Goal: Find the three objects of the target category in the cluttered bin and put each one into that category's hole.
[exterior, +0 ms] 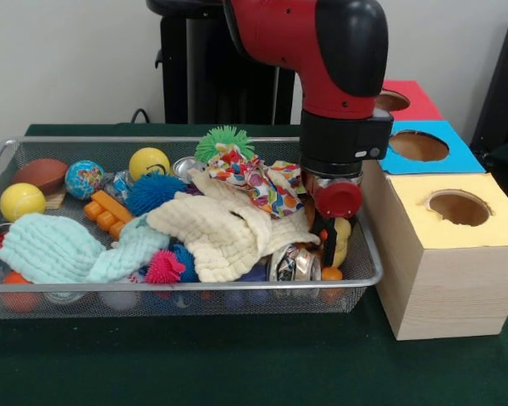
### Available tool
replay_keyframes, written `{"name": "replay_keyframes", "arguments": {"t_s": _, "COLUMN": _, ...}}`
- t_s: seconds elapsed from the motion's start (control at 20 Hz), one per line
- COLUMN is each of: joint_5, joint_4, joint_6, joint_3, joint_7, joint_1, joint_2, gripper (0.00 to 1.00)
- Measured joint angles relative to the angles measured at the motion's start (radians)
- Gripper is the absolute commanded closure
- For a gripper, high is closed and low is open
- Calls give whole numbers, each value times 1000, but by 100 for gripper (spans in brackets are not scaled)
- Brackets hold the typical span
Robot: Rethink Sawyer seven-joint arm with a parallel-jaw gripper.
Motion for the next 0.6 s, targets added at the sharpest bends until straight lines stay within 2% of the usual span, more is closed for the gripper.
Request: {"name": "replay_keyframes", "arguments": {"t_s": 0.6, "joint_5": 10, "joint_4": 5, "joint_6": -25, "joint_3": -14, "joint_7": 0, "joint_1": 33, "joint_2": -2, "gripper": 0}}
